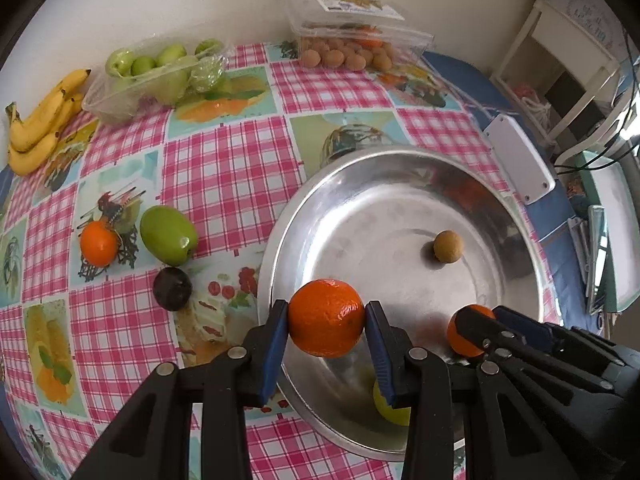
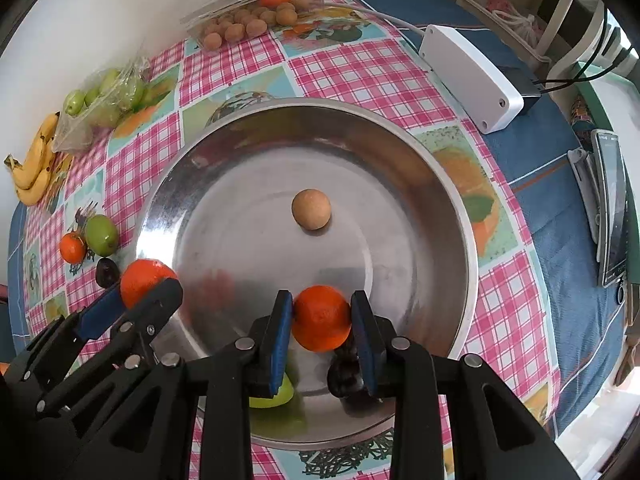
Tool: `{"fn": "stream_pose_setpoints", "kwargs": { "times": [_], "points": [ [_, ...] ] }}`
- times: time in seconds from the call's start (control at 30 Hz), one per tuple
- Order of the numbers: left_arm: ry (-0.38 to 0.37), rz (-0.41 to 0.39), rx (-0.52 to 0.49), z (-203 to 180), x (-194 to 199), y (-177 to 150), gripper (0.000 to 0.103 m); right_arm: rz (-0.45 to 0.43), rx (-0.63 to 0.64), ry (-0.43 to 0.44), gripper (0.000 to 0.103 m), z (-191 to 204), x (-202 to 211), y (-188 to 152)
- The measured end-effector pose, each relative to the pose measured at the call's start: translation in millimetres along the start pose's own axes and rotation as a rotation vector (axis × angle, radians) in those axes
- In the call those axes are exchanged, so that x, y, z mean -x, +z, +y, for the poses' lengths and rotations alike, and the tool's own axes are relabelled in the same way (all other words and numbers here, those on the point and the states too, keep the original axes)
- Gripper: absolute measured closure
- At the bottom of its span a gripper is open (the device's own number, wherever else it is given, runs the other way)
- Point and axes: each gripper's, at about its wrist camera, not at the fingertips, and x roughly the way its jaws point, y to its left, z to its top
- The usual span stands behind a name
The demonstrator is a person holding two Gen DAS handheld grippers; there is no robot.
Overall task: Organize fruits
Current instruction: 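Open both tools to drop the tangerines into the plate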
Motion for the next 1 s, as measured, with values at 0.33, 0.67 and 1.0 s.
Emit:
{"fn": "stream_pose_setpoints", "kwargs": {
  "times": [0.33, 0.67, 1.0],
  "points": [
    [-0.005, 0.035, 0.003, -0.2, -9.0, -2.3, 0.061, 0.022, -0.018, 0.016, 0.072, -1.2, -0.2, 1.9],
    [-0.029, 0.01, 0.02, 2.8, 11.9, 0.5, 0.052, -0.011, -0.041, 0.034, 0.071, -5.2, 21.6, 5.3],
    [0.033, -0.074, 0.089, 33.3, 52.0, 0.7, 0.048, -0.114, -0.027, 0.066, 0.071, 0.0, 67.8, 5.9]
  ]
}}
